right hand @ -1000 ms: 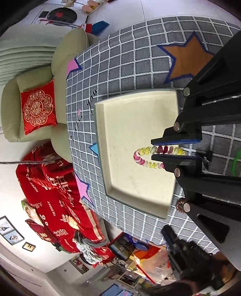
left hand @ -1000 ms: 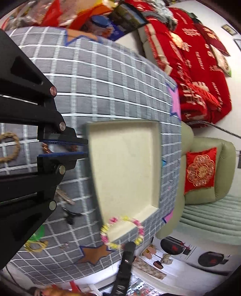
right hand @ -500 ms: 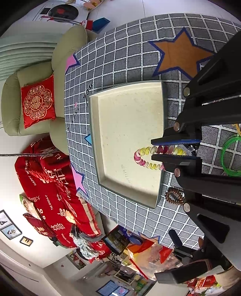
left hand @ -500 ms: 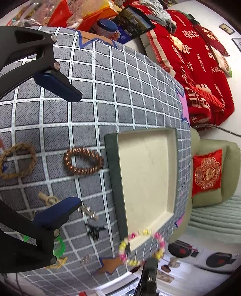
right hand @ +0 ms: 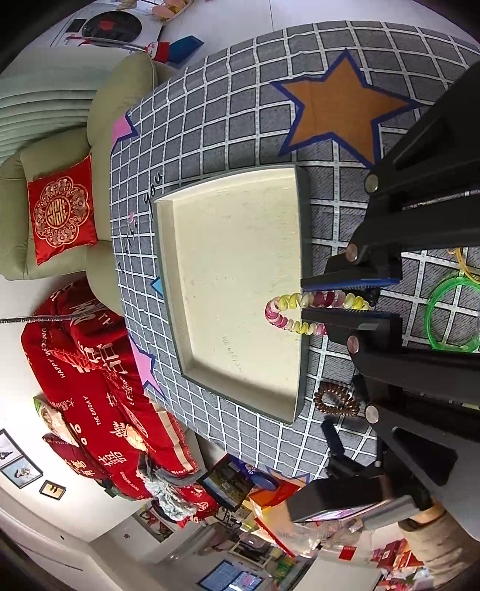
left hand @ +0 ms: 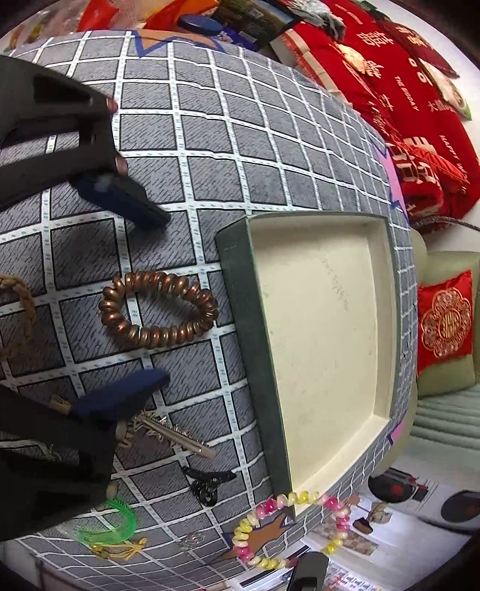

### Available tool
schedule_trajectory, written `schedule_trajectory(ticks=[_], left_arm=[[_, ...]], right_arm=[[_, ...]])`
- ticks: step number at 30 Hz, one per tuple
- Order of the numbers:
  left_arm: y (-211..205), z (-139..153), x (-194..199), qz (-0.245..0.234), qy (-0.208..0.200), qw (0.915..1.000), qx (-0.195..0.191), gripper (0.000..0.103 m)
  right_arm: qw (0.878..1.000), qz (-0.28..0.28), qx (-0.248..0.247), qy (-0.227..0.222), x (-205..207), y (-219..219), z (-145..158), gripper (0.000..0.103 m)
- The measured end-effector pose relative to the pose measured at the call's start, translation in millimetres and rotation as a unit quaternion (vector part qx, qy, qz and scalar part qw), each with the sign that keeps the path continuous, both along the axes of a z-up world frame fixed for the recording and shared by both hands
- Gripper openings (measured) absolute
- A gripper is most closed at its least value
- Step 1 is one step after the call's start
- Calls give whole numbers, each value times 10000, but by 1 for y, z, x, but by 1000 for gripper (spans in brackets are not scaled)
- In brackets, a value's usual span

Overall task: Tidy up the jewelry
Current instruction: 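Carry both bracelets into the tray and open both tools to release them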

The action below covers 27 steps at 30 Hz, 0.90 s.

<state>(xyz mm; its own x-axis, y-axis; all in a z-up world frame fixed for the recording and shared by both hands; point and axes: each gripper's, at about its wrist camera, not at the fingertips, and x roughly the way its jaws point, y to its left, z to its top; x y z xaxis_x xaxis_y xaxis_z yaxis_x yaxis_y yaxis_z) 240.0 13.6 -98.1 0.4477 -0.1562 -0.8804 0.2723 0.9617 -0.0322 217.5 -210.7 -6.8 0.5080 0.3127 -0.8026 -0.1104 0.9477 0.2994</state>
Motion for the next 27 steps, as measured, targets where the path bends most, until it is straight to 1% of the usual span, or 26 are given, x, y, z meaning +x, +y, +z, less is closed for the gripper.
schedule_trajectory(ticks=[1,2,3,4,6,8,11,15,20,21,24,27], left_arm=[[1,1,-1,-49,-26,10000,-9,67],[1,2,-3,-94,-57,9999,-27,60],[0,3,-4,-153,-84,9998,-41,43],[0,4,-5,-173,-81,9998,-31,41],[1,6,-9,-191,-131,9996,-143,32],[2,8,-12,-144,-123,9994,-283,32],[2,21,-21,-129,-188,9986,-482,32],[0,50,-24,-154,-399,9968,-679,32],[-6,90,-8,-87,-584,9930,-1018,32],[-8,94,-2,-84,-616,9929,-1018,32],[-22,106,17,-93,-823,9928,-860,32],[-33,104,43,-9,-851,9928,-846,32]], right_arm=[[10000,-5,1,3,0,-1,0,10],[10000,-16,6,3,0,-2,0,10],[10000,-23,10,1,-1,-3,-1,10],[10000,-35,14,4,-1,-4,-1,10],[10000,-56,29,14,-2,-5,-2,10],[10000,-56,47,19,-3,-5,-2,10],[10000,-47,66,-3,-3,-6,0,10],[9999,-55,121,-66,-2,-8,5,10],[9995,-123,278,-103,11,-12,10,10],[9992,-151,346,-93,16,-14,10,10],[9986,-223,476,-50,34,-15,9,10],[9987,-237,437,-73,51,-13,7,10]])
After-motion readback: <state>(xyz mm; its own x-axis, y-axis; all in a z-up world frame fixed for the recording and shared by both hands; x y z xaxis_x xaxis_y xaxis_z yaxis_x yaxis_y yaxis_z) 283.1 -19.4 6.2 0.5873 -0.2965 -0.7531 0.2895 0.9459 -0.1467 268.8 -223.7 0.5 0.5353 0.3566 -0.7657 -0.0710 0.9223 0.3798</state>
